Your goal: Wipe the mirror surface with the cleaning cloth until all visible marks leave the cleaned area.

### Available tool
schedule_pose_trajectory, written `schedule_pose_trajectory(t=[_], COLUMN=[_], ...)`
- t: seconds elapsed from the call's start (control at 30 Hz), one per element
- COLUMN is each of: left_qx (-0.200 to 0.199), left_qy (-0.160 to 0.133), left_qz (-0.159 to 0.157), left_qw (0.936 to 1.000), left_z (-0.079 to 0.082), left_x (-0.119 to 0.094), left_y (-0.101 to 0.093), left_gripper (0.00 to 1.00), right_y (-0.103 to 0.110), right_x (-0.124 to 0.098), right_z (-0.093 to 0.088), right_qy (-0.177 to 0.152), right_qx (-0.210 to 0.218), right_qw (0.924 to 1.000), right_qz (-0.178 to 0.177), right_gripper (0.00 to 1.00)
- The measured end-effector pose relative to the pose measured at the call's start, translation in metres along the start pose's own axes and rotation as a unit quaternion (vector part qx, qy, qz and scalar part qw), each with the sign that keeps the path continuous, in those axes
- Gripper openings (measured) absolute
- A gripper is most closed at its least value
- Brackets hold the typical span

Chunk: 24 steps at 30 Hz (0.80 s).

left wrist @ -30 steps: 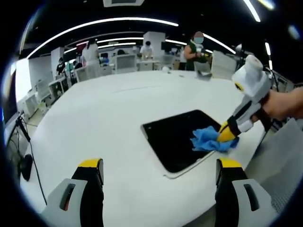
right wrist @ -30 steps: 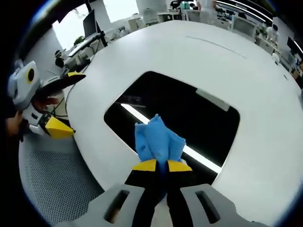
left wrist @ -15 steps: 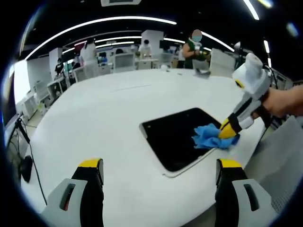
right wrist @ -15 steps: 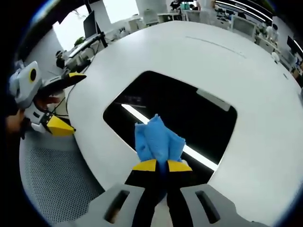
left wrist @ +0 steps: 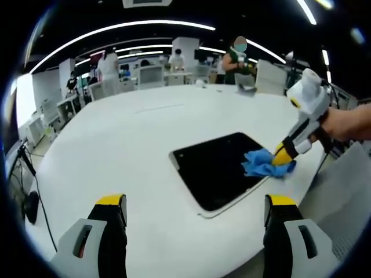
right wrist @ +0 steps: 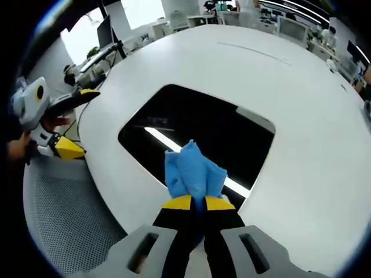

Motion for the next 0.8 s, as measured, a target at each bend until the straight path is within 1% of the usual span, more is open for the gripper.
schedule_pose_trajectory(t=[0.5, 0.8], left_qx=[0.001, -0.001], left_qy=[0.002, 0.002], left_qz=[0.000, 0.000], left_qw=[1.0000, 1.0000], left_z=[0.000, 0.000], left_x=[0.000, 0.000], left_y=[0.000, 0.000], left_gripper=[0.99, 0.99], right_y=[-0.014, -0.017], right_x=[-0.006, -0.008], right_z=[-0.005, -0.008], right_qy=[0.001, 0.000], right_qx=[0.006, 0.013], right_qw=[0.9999, 0.9998], right_qz=[-0.009, -0.014], right_gripper=[0.01, 0.01])
Point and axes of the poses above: the point that each gripper's makers call its tool centre point, and the gripper's own axes: x roughly forward along the fingers, y roughly to its left, z roughly out of its top, the point moved 7 cm from there along -x, roughly backward along the fingers, and after that the axes turned 12 degrees about -y, right-handed, at the moved point
